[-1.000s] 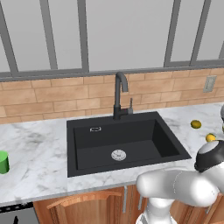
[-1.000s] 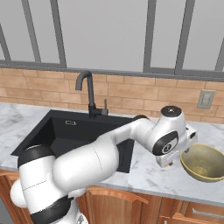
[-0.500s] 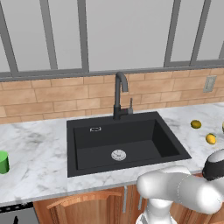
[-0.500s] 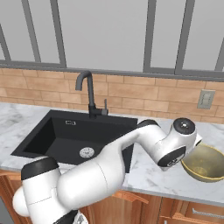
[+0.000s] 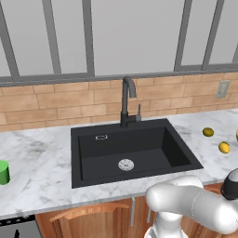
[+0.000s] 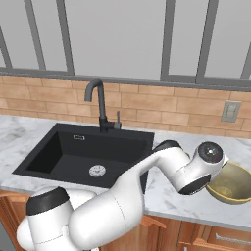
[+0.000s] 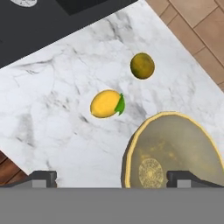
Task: Remove the lemon and orange from the sink. Then move the bowl and cup from the counter to the sink for washing.
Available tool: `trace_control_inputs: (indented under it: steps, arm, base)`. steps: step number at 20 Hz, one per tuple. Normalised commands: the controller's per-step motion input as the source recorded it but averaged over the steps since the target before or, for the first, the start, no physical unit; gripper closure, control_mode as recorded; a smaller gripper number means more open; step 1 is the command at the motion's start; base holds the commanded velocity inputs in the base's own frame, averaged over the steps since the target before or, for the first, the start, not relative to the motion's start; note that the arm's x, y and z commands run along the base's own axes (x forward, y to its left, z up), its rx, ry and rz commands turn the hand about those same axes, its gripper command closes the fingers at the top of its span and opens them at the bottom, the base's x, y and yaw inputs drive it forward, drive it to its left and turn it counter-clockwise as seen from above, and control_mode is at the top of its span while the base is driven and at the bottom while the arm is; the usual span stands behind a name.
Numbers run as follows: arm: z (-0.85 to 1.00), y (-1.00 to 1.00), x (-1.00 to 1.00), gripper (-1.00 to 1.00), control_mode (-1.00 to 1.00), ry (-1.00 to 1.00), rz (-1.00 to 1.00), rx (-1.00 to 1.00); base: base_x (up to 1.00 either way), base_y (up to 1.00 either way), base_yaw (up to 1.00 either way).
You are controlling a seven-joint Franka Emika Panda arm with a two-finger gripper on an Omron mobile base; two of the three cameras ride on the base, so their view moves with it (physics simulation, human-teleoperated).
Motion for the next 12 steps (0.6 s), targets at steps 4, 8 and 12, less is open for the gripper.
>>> trace_control_inputs:
  steps: [4, 8, 12]
  arm:
    - [0.00, -0.08, 0.02, -1.00, -1.00, 0.00, 0.00, -0.04]
    - [0.00, -0.02, 0.02, -1.00, -1.00, 0.02, 0.00, -0.05]
    - [-0.03, -0.02, 0.03, -1.00, -1.00, 0.00, 0.00, -0.01]
  base:
    - [0.00, 0.00, 0.00]
    - [0.00, 0.00, 0.00]
    - [0.00, 0.00, 0.00]
